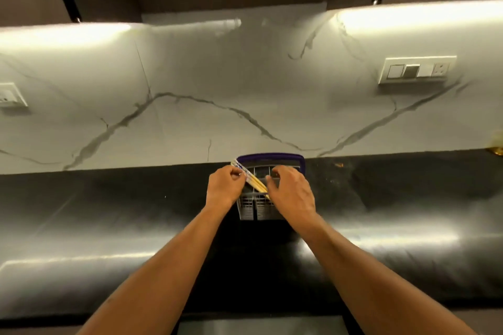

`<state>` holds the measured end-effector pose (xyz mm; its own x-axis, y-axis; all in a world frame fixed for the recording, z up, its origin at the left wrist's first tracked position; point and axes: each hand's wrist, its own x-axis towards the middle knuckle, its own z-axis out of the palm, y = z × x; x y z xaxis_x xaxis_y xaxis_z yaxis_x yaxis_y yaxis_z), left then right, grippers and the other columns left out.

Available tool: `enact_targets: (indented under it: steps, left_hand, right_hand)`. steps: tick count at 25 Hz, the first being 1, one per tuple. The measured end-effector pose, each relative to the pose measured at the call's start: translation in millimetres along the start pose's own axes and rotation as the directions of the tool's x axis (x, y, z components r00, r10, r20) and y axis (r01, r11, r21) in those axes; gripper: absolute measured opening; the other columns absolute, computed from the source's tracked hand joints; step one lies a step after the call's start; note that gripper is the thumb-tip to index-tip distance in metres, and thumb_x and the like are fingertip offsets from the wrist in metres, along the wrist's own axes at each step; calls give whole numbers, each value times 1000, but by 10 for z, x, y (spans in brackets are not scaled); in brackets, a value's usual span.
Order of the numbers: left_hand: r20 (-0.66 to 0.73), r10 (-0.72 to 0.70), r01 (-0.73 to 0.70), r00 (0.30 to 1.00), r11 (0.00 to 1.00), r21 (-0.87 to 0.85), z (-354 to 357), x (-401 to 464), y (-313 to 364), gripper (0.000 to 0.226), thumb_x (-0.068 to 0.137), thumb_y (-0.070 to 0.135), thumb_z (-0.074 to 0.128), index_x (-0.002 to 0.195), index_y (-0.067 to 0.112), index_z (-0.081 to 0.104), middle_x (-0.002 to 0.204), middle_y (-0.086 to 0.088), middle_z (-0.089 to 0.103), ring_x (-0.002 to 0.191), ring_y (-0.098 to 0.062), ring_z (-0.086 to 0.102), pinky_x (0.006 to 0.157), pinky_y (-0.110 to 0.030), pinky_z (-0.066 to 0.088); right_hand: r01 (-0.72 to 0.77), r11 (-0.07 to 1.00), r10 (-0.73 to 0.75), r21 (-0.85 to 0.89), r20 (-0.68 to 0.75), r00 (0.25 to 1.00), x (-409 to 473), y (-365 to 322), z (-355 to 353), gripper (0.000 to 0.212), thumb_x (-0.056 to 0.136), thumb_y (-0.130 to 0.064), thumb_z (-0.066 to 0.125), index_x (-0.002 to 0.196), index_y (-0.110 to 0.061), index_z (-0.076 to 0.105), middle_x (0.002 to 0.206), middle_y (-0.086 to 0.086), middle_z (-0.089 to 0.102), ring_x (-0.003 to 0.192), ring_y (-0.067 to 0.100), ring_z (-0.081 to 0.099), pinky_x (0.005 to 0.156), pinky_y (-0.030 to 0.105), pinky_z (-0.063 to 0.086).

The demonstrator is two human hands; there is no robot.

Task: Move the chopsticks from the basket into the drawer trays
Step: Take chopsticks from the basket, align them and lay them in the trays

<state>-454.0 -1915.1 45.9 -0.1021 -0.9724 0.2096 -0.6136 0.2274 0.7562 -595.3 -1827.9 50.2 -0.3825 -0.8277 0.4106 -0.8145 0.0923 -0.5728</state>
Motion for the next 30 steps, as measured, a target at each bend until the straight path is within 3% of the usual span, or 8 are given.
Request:
enact_targets:
  steps: [6, 11, 14, 17, 21, 25, 28, 30]
  left_hand:
    - [-88, -340, 338, 936, 940, -42, 296, 397, -187, 41, 91, 40, 64, 122, 13, 68, 116, -10, 70, 104, -27, 67, 85, -34, 54]
    - [-55, -449, 435, 892, 885, -167, 497, 580, -236, 30, 95, 38, 60, 95, 12, 75, 86, -6, 71, 75, -17, 65, 57, -29, 47]
    - [-79, -471, 442, 879, 865, -237, 575, 649, -259, 25, 96, 35, 60, 91, 15, 75, 81, -4, 71, 76, -17, 69, 63, -32, 54]
    - [-84, -457, 417, 886, 862, -288, 600, 687, -263, 19, 95, 31, 62, 88, 17, 74, 82, -4, 73, 77, -19, 73, 76, -41, 62]
    - [-133, -423, 359, 896, 869, -341, 423, 665, -208, 25, 93, 28, 67, 69, 28, 66, 70, 1, 73, 60, -9, 72, 64, -33, 64]
    - [-124, -225, 192, 966, 952, -238, -68, 718, 90, 24, 93, 28, 67, 70, 22, 69, 70, -3, 74, 66, -16, 74, 70, -41, 64]
    - [-76, -5, -12, 997, 973, -231, -561, 755, 549, 19, 92, 22, 69, 73, 18, 72, 75, -6, 76, 70, -19, 76, 71, -39, 64]
    - [-6, 103, -99, 995, 945, -312, -868, 721, 895, 17, 93, 17, 68, 77, 16, 73, 78, -10, 76, 68, -18, 76, 68, -35, 64]
  right_hand:
    - [7, 1000, -3, -29, 116, 993, 368, 48, 335, 38, 98, -35, 53, 130, -15, 55, 122, 5, 62, 108, 23, 60, 82, 31, 45]
    - [4, 1000, 2, -27, 203, 979, 384, 193, 504, 40, 97, -33, 52, 134, -18, 50, 121, 4, 61, 104, 20, 59, 85, 32, 49]
    - [5, 1000, -1, -15, 214, 977, 381, 275, 526, 43, 97, -33, 51, 138, -19, 48, 123, 2, 60, 105, 17, 58, 86, 30, 49]
    - [3, 1000, 0, -15, 206, 979, 394, 328, 473, 45, 98, -33, 50, 140, -18, 47, 127, 2, 60, 109, 17, 58, 89, 30, 49]
    - [-6, 1000, 6, -3, 180, 984, 428, 319, 362, 46, 97, -33, 52, 140, -19, 48, 131, 3, 60, 114, 19, 58, 92, 33, 50]
    - [-13, 997, -2, 80, 187, 982, 503, 130, 231, 47, 98, -33, 54, 143, -22, 46, 140, 1, 56, 125, 19, 55, 101, 38, 49]
    - [-8, 973, -29, 231, 156, 987, 547, -122, 139, 41, 99, -30, 55, 139, -23, 52, 131, 0, 64, 115, 15, 62, 96, 34, 54]
    - [16, 954, -61, 300, 140, 988, 562, -292, 54, 34, 100, -29, 55, 133, -22, 59, 112, -2, 71, 91, 6, 68, 75, 17, 54]
